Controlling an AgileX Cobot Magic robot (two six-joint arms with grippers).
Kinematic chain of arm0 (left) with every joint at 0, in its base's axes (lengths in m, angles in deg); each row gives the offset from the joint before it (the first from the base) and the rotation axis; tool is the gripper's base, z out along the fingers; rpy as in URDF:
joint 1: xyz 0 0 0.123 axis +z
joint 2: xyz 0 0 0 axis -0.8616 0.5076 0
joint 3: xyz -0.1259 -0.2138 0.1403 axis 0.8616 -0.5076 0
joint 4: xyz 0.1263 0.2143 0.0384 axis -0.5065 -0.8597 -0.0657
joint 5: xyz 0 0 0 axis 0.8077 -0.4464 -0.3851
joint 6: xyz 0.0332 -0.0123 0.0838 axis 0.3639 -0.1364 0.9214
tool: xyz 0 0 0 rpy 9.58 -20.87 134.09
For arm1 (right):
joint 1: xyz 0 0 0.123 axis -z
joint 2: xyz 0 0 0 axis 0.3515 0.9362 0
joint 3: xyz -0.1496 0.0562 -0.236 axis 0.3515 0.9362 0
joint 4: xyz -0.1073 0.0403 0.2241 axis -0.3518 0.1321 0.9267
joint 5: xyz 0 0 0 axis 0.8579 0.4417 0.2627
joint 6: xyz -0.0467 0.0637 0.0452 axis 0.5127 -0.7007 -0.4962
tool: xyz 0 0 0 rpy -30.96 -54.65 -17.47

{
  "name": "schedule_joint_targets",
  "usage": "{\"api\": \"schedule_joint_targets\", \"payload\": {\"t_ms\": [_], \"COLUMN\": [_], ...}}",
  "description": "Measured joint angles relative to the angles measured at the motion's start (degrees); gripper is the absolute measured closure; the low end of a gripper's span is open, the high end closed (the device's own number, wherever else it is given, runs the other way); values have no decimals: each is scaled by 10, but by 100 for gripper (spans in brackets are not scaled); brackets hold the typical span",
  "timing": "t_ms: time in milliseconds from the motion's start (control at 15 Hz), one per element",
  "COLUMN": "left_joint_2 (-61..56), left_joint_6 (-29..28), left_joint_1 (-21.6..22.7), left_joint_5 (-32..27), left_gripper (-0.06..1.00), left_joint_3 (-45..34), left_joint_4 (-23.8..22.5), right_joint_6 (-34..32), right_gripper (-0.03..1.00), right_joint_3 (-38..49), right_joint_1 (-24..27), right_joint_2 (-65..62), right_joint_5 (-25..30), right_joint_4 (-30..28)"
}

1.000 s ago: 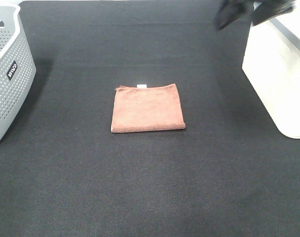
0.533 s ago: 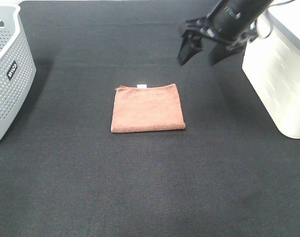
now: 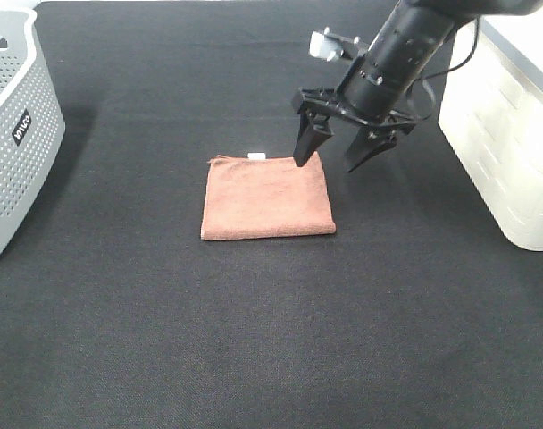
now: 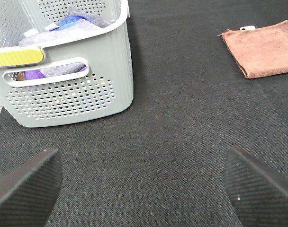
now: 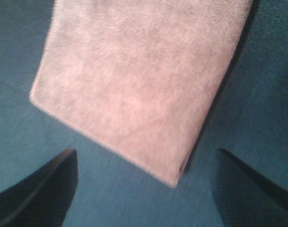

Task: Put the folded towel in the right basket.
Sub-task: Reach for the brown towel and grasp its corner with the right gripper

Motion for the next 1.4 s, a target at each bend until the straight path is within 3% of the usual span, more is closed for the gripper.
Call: {"api": "schedule_joint_targets", "payload": {"t_ms": [733, 1067, 1267, 1333, 1400], "left_joint_2": [0, 0, 0, 0, 0], "left_joint_6": [0, 0, 0, 0, 0], "left_joint_1": [0, 0, 0, 0, 0], "left_joint_5": [0, 0, 0, 0, 0], "left_gripper": [7, 7, 7, 7, 7], "left_joint_3": [0, 0, 0, 0, 0], "left_joint_4": [0, 0, 0, 0, 0], "right_joint_6": [37, 49, 54, 54, 54], "right_gripper": [24, 30, 54, 65, 84], "right_joint_3": [-22, -26, -26, -26, -26], "right_joint_1": [18, 18, 18, 18, 18], "right_joint_2": [93, 107, 117, 117, 117], "right_joint_5": [-69, -72, -76, -78, -78], "right_joint_4": [50, 66, 104, 104, 104]}}
